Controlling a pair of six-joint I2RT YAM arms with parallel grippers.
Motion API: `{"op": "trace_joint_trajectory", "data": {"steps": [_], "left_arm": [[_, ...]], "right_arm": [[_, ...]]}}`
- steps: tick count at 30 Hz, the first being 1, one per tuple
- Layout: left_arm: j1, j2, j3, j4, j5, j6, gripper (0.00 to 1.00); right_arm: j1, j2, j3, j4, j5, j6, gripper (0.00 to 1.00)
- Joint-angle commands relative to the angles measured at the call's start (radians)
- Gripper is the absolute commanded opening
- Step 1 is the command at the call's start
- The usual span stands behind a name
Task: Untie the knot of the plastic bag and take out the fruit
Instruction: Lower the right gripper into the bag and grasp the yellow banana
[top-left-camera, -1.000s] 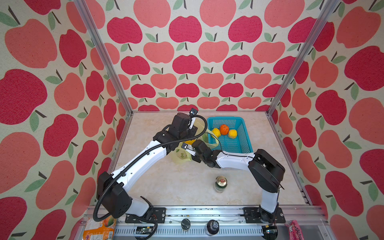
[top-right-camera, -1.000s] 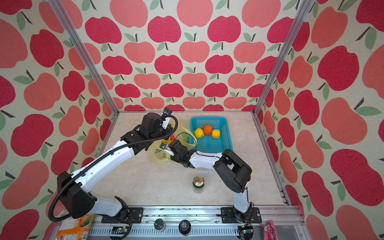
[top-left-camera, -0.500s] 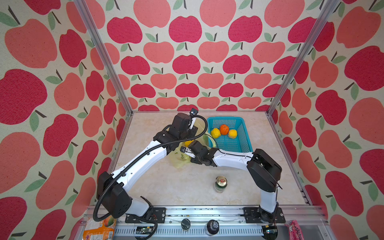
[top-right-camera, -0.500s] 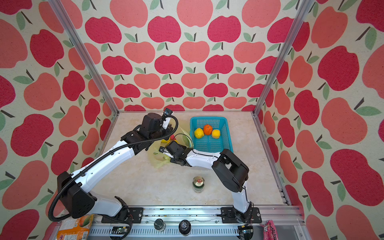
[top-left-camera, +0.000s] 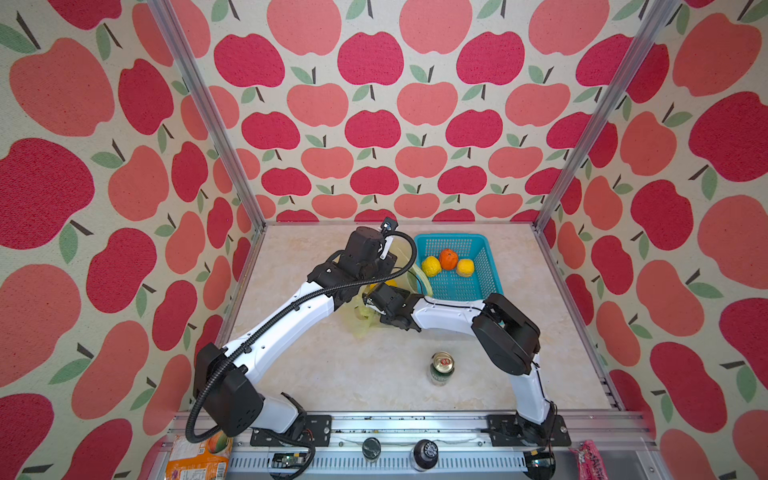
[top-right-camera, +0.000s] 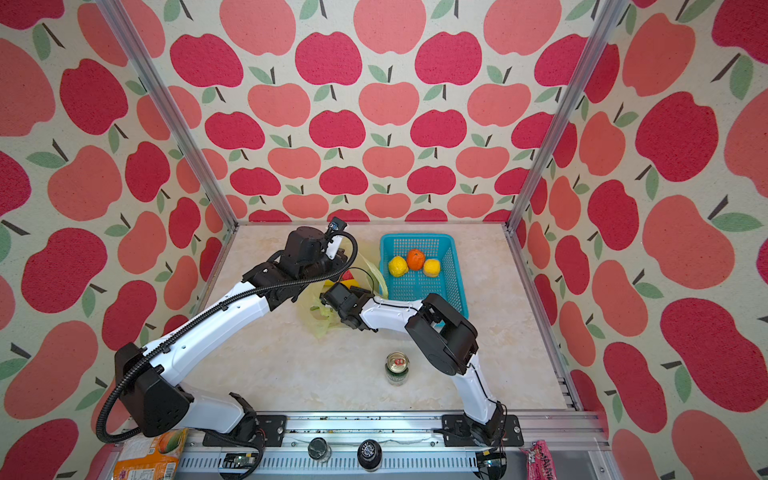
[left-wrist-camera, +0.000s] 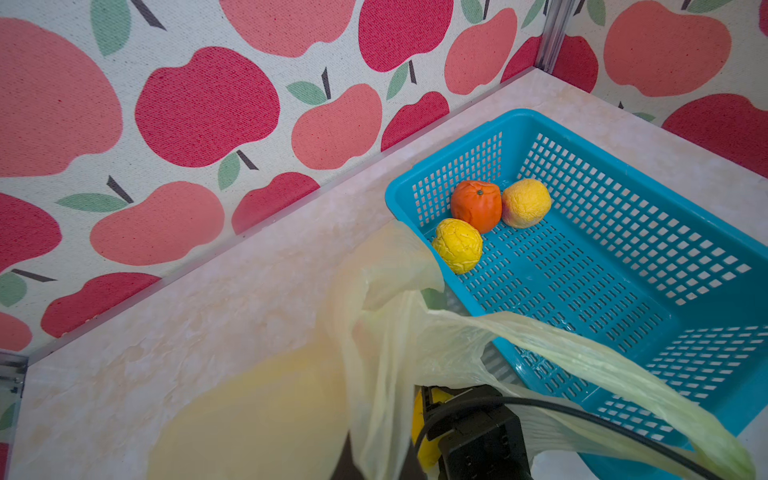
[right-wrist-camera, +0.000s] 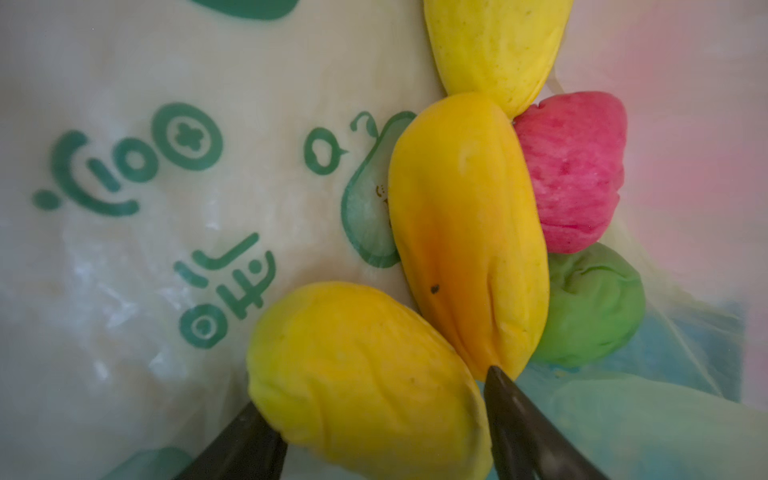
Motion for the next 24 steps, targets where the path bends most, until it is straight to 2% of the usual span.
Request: {"op": "trace_joint_trajectory", "data": {"steps": [1,5,12,19,24], "left_arm": [[-0.009,-0.024,0.011,0.004,-0.016,0.011,0.00],[-0.011,-0.033,0.001,0.012,-0.016,0.014,0.00],[-0.014,-0.033,0.006,0.007,-0.020,0.011,0.00],[-0.012,-0.025,0.002,0.015,-0.027,0.014,0.00],[-0.009,-0.007,0.016,-0.005,-0.035,0.002,0.00]], "right_arm": [[-0.006,0.029,0.012,0.005,0.046,-0.015,0.70],[-0.007,0.021,0.007,0.052,0.070,-0.009,0.58],[-0.003,-0.048,-0.045,0.156,0.041,0.016,0.36],[0.008,-0.208,-0.186,0.273,-0.075,0.047,0.23],[0.015,-0.354,-0.344,0.428,-0.225,0.063,0.18]]}}
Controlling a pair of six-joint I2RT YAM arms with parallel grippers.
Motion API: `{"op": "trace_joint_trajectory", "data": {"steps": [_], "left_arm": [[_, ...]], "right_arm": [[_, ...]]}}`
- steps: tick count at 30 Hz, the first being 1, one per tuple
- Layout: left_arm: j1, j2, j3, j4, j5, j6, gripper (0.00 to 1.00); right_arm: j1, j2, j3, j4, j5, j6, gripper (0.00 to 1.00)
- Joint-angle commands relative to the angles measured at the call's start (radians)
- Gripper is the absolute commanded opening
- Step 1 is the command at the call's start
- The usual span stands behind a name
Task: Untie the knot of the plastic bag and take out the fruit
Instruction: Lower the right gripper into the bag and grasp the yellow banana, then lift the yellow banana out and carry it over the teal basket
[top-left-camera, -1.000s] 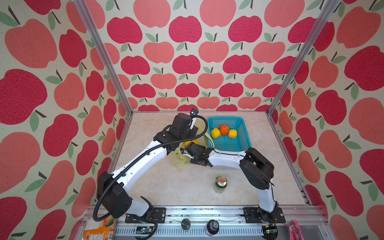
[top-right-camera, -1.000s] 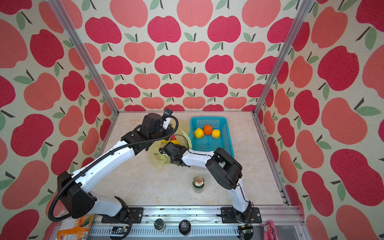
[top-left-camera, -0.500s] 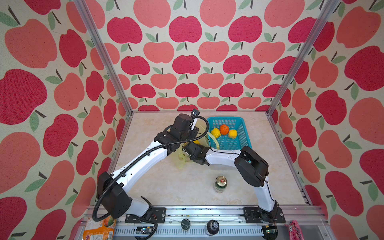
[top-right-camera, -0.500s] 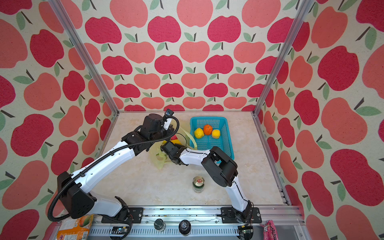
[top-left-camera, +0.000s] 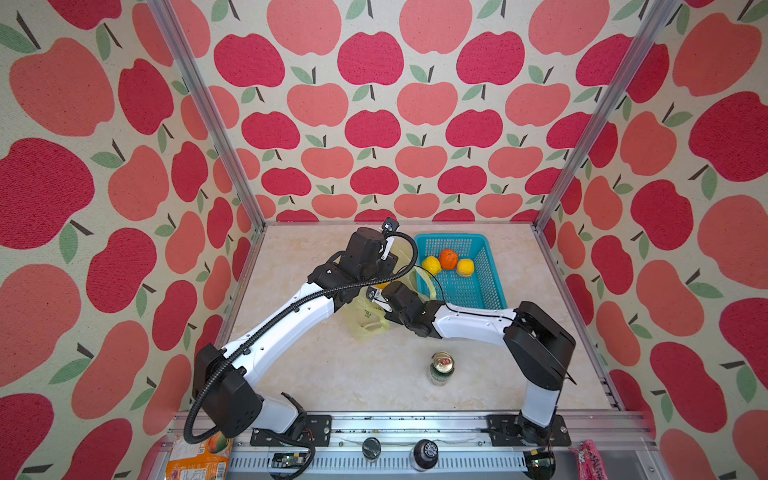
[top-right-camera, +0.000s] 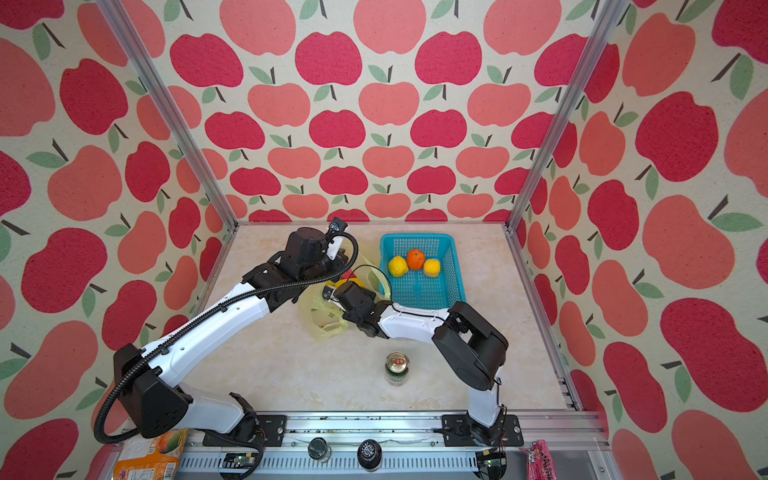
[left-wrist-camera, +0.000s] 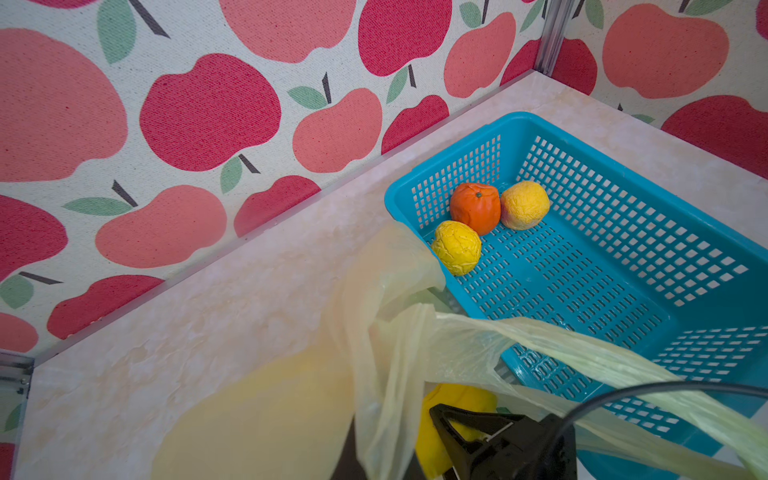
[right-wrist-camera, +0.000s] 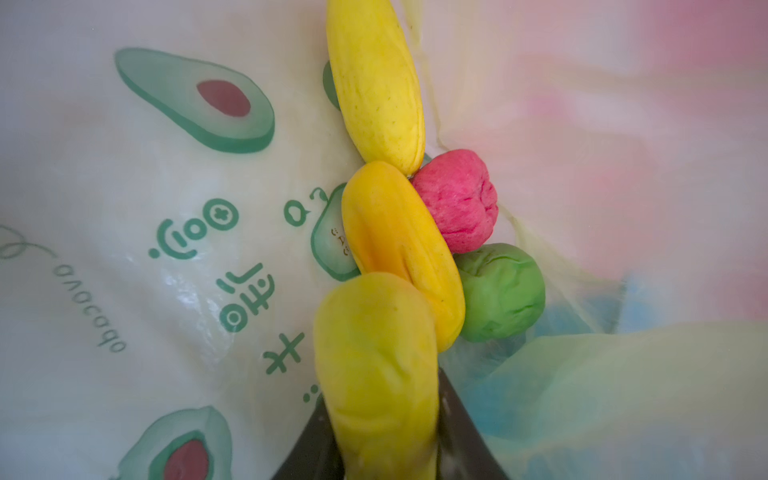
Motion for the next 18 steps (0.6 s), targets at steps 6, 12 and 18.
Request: {"op": "trace_joint_trajectory", "data": {"steps": [6,12,18], "left_arm": [[0.005,-0.008,0.016,0.003,-0.026,0.004,0.00],[0.021,-0.008,0.008,0.006,-0.022,-0.004,0.00],[0.020,-0.012,0.012,0.001,-0.018,-0.006,0.00]], "right_arm": [[0.015,-0.257,-0.235,0.258,-0.252,0.039,0.17],[-0.003,-0.371,-0.342,0.342,-0.336,0.083,0.16],[0.003,-0.570,-0.434,0.385,-0.415,0.130,0.13]]}}
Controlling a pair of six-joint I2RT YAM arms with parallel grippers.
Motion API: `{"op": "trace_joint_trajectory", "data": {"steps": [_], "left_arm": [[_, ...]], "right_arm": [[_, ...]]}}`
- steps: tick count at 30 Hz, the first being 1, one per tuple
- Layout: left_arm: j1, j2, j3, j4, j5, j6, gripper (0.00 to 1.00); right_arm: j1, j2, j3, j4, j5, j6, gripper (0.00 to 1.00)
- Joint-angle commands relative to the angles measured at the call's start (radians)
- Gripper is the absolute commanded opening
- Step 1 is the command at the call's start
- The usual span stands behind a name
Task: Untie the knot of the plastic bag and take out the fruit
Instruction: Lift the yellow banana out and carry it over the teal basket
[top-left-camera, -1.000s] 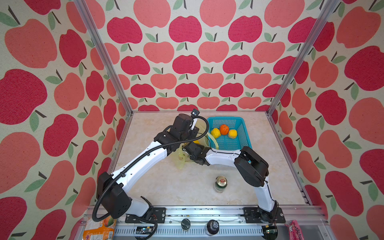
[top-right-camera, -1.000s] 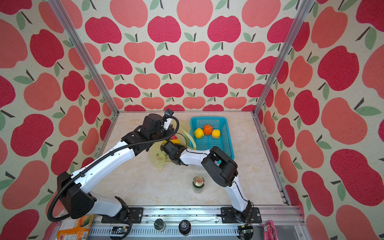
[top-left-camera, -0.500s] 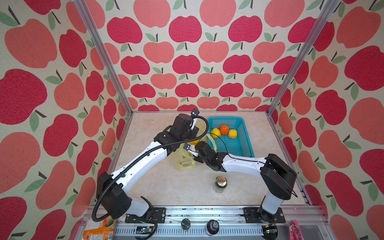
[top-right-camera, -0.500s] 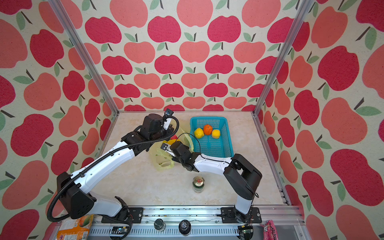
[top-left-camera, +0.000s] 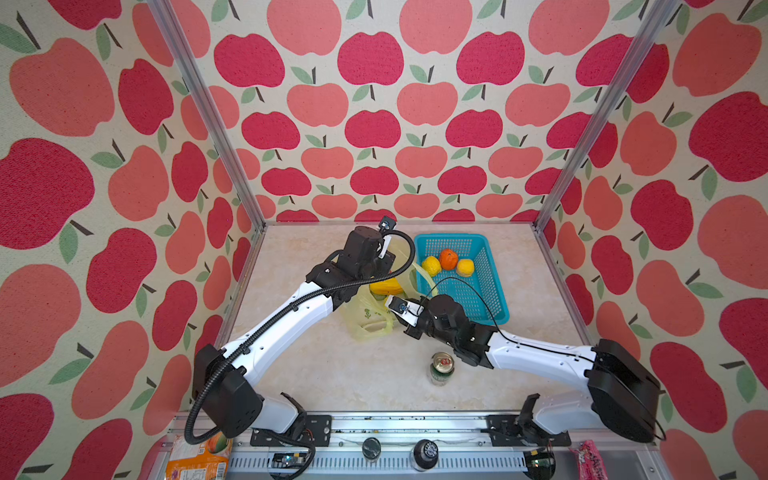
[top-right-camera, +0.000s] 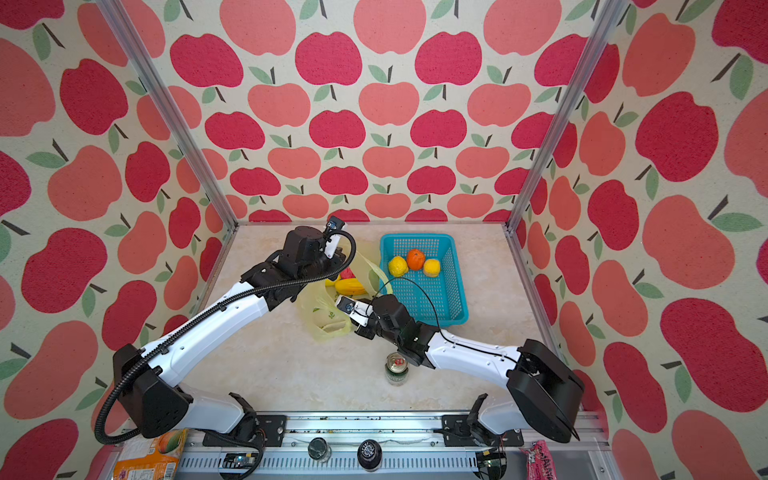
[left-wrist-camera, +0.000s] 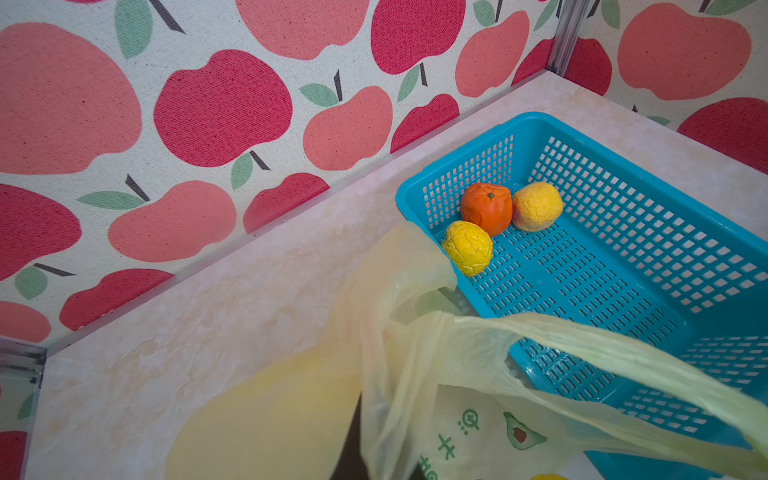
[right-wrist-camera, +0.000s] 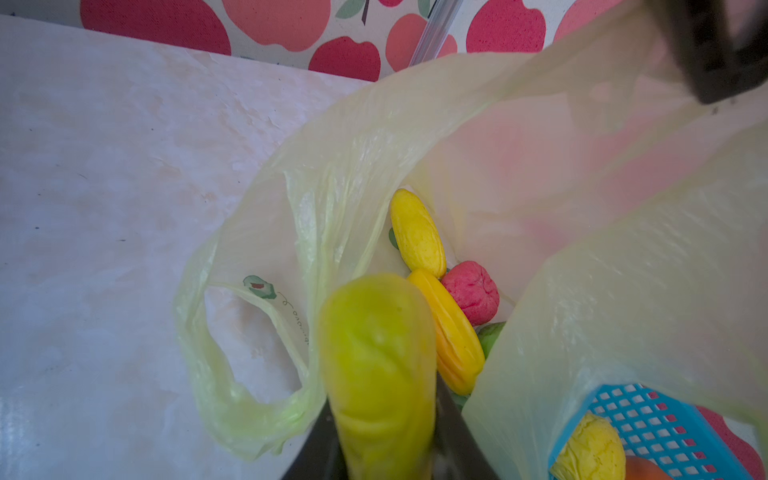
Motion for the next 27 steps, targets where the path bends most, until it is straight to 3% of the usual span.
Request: {"op": "trace_joint_trajectory", "data": {"steps": [1,10,14,21,27], "left_arm": [[0.002,-0.013,0.010,0.004,-0.014,-0.005,0.00],[0.005,0.000,0.011,0.003,0.003,-0.009,0.00],[-0.001,0.002,0.019,-0.006,0.003,-0.007,0.00],[-0.001,-0.010,0.006,0.005,0.002,-0.004,0.00],[-0.009,-0.013,0.011,-0.002,0.001,-0.004,0.00]], "right_arm": [[-0.002,-0.151,-0.068,0.098,-0.039,0.061,0.12],[-0.108,-0.574,-0.408,0.455,0.192,0.223,0.15],[-0.227,-0.621,-0.386,0.336,0.277,0.353,0.14],[-0.492,-0.413,-0.180,-0.068,0.225,0.683,0.13],[-0.548,-0.070,0.074,-0.351,0.096,0.764,0.13]]}}
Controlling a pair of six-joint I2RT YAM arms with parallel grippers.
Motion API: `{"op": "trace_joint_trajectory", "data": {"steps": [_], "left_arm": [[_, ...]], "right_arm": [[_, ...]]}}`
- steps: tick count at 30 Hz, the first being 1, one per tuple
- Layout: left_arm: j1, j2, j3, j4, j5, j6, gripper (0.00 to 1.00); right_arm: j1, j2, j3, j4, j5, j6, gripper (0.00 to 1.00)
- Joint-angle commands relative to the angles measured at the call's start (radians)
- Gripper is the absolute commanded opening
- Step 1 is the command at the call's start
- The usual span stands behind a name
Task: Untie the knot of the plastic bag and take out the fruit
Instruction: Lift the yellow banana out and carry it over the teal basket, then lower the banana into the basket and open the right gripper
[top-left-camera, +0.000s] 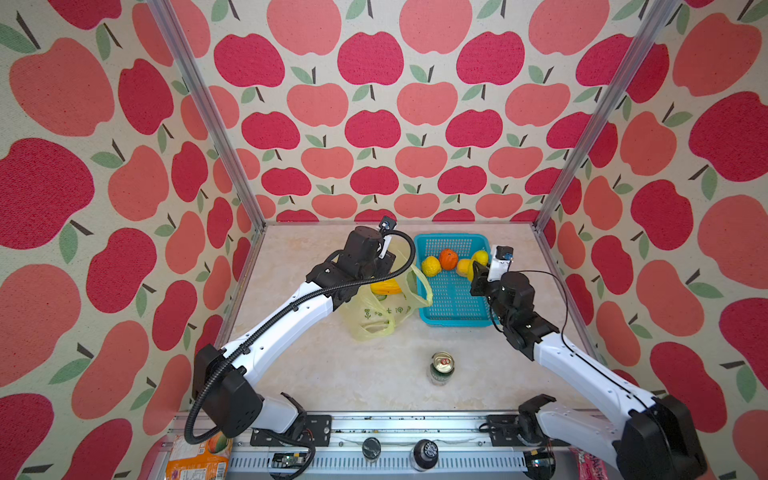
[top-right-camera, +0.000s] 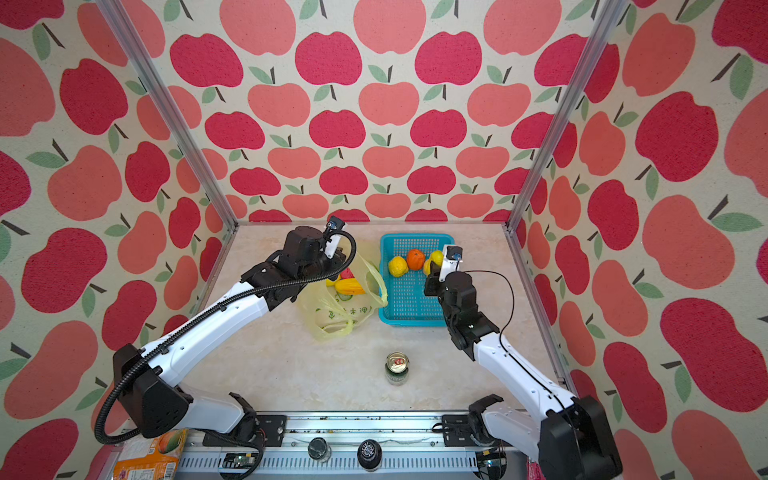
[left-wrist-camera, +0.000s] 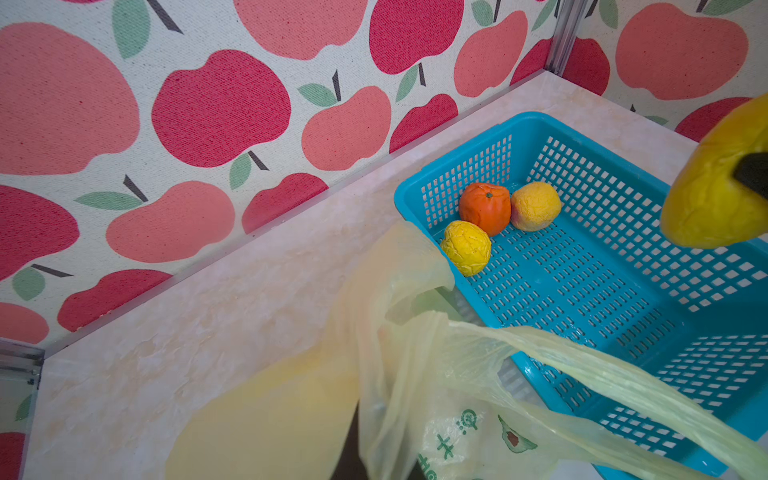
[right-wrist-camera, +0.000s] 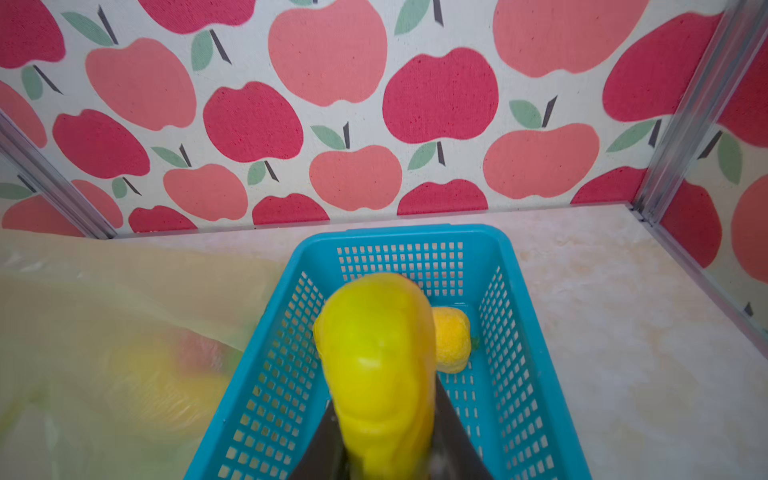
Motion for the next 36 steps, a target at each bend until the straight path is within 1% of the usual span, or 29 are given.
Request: {"op": "trace_joint_trajectory", "data": {"steps": [1,4,6,17,21,24,27,30,31,33,36], "left_arm": [[-0.009,-0.016,0.010,-0.001,-0.005,-0.003,0.00],[-0.008,-0.019,0.008,0.002,-0.004,0.000,0.00],[-0.009,-0.021,0.004,0.004,-0.004,0.002,0.00],[-0.012,-0.025,0.004,0.003,-0.009,0.002,0.00],[-0.012,-0.033,-0.005,0.007,-0.010,0.002,0.00],[-0.011,-0.028,0.000,0.003,-0.011,0.002,0.00],[-0.015,-0.029,0.002,-0.001,-0.007,0.000,0.00],[-0.017,-0.036,-0.001,0.004,-0.014,0.005,0.00],[-0.018,-0.037,-0.002,0.006,-0.014,0.006,0.00],[-0.018,-0.040,-0.003,0.007,-0.013,0.007,0.00],[-0.017,-0.040,-0.008,0.011,-0.011,0.009,0.00]], "right_arm": [[-0.006,0.150,0.133,-0.240,-0.118,0.098,0.13],[-0.007,0.267,0.205,-0.270,-0.233,0.115,0.12],[-0.008,0.325,0.239,-0.285,-0.282,0.131,0.11],[-0.008,0.572,0.360,-0.285,-0.472,0.173,0.13],[-0.008,0.624,0.381,-0.269,-0.504,0.197,0.15],[-0.009,0.656,0.376,-0.236,-0.506,0.211,0.23],[-0.013,0.692,0.391,-0.212,-0.542,0.223,0.30],[-0.014,0.714,0.407,-0.214,-0.555,0.221,0.40],[-0.013,0.714,0.406,-0.216,-0.552,0.216,0.45],[-0.014,0.704,0.392,-0.204,-0.545,0.210,0.53],[-0.015,0.665,0.353,-0.174,-0.518,0.202,0.61]]}}
